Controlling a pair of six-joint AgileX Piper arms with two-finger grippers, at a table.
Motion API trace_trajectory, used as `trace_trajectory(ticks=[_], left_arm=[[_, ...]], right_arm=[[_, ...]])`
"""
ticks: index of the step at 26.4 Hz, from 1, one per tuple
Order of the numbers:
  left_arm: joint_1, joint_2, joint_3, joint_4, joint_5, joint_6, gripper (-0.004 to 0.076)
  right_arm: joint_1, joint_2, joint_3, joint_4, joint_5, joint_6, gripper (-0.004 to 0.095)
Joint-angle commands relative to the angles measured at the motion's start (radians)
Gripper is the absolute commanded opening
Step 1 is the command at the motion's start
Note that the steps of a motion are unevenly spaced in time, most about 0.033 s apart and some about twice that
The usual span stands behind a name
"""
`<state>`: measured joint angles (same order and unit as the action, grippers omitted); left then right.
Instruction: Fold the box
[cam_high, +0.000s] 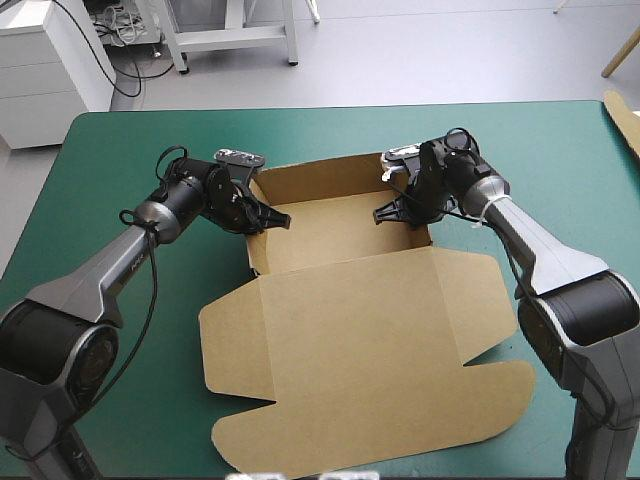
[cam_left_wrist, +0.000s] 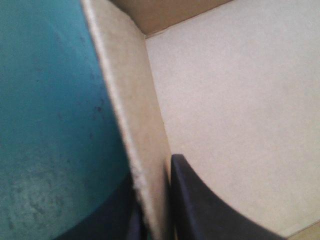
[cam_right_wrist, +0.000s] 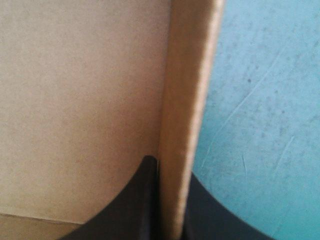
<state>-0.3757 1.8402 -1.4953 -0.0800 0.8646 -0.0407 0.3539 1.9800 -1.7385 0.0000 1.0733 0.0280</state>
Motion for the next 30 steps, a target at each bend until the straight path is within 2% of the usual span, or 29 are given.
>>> trace_trajectory(ticks=[1,3,5,7,12,18,26,30], left_arm=[[-0.015,-0.033,-0.020,-0.010,-0.055,0.064,0.0238],[-0.015,-0.036,-0.042,-0.010,-0.049,0.064,0.0339],[-0.007,-0.036,-0.070,-0.025,-0.031,0.054,0.0353],[0.004,-0.038,-0.100,-0.048,0.005,0.050,0.0353],[0.025,-0.038,-0.154,-0.060,0.059,0.050,0.0353],[0.034,-0.038,-0.159,-0.065,0.083,0.032,0.0353],[0.034,-0.038,-0.161,-0.067,0.096,0.029,0.0352],[0.034,-0.038,-0.200,-0.065,0.161,0.029,0.0353]], right_arm=[[0.005,-0.045,-0.055,0.045,-0.084,-0.039,0.0186],[0.005,-0.045,-0.077,0.046,-0.084,-0.039,0.0312],[0.005,-0.051,-0.092,0.048,-0.078,-0.039,0.0403],[0.005,-0.054,-0.110,0.046,-0.055,-0.039,0.0431],[0.005,-0.054,-0.147,0.042,-0.039,-0.039,0.0431],[0.005,-0.054,-0.176,0.000,-0.005,-0.039,0.0431],[0.005,-0.054,-0.181,0.000,0.029,-0.036,0.0431],[0.005,-0.054,-0.202,0.006,0.052,-0.034,0.0431]])
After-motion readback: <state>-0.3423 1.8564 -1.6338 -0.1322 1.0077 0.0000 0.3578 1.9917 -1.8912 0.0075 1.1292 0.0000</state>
